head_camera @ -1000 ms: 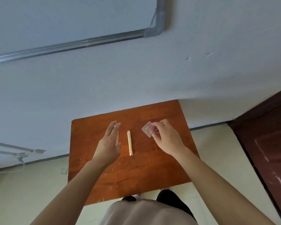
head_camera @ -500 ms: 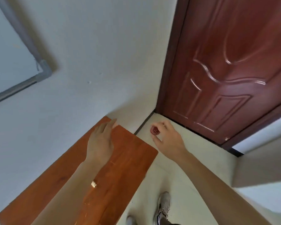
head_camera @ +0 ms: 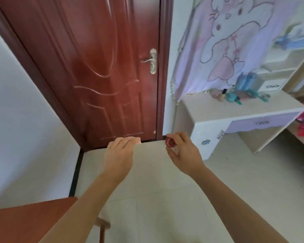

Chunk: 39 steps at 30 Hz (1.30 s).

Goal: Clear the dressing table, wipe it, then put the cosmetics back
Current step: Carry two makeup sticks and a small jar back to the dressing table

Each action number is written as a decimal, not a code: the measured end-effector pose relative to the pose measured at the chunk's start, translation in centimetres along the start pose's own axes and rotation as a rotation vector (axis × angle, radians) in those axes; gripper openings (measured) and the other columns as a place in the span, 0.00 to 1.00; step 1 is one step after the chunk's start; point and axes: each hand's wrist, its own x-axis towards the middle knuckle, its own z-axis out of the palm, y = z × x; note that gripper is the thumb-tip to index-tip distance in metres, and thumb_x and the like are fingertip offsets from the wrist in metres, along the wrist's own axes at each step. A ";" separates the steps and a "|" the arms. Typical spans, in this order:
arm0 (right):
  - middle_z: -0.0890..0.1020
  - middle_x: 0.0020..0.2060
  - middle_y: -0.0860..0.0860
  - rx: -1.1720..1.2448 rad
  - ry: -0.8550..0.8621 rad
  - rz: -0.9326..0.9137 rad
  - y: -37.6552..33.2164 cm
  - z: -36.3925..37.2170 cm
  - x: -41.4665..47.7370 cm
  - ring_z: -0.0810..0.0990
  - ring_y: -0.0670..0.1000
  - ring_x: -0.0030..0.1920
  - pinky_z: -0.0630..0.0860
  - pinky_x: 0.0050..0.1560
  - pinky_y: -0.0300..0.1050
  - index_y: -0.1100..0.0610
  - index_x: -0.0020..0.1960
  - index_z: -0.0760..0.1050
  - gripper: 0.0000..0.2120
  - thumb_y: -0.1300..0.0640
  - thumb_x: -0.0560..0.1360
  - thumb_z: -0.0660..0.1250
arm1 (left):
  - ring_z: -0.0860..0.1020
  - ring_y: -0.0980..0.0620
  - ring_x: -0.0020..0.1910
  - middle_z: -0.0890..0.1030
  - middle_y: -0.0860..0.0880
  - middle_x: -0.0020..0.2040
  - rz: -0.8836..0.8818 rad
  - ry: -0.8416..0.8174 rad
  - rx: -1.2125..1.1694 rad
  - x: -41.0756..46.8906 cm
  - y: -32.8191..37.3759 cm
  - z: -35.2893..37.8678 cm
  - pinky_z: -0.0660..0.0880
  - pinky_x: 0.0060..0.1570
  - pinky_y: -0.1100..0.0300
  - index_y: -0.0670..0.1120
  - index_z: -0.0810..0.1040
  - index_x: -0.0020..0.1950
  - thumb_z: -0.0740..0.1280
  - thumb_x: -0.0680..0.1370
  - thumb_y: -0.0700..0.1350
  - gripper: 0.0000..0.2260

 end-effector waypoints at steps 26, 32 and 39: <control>0.75 0.56 0.48 -0.126 0.259 0.437 47.2 -24.7 2.5 0.79 0.53 0.47 0.73 0.37 0.44 0.50 0.64 0.74 0.16 0.51 0.77 0.69 | 0.76 0.50 0.44 0.82 0.53 0.53 0.226 -0.130 -0.335 31.3 38.5 31.5 0.70 0.41 0.60 0.48 0.77 0.64 0.66 0.78 0.39 0.15; 0.75 0.56 0.47 -0.177 0.287 0.466 56.1 -29.7 10.8 0.78 0.48 0.46 0.73 0.37 0.41 0.50 0.64 0.75 0.17 0.52 0.76 0.70 | 0.79 0.48 0.43 0.83 0.49 0.48 0.260 -0.104 -0.424 42.4 43.5 37.7 0.74 0.39 0.59 0.45 0.78 0.63 0.69 0.77 0.38 0.15; 0.74 0.57 0.48 -0.172 0.348 0.518 64.9 -34.2 16.8 0.78 0.51 0.50 0.78 0.40 0.47 0.50 0.65 0.74 0.18 0.54 0.76 0.70 | 0.79 0.49 0.43 0.82 0.48 0.48 0.279 -0.178 -0.448 52.9 48.7 43.4 0.70 0.38 0.62 0.45 0.78 0.62 0.69 0.77 0.38 0.14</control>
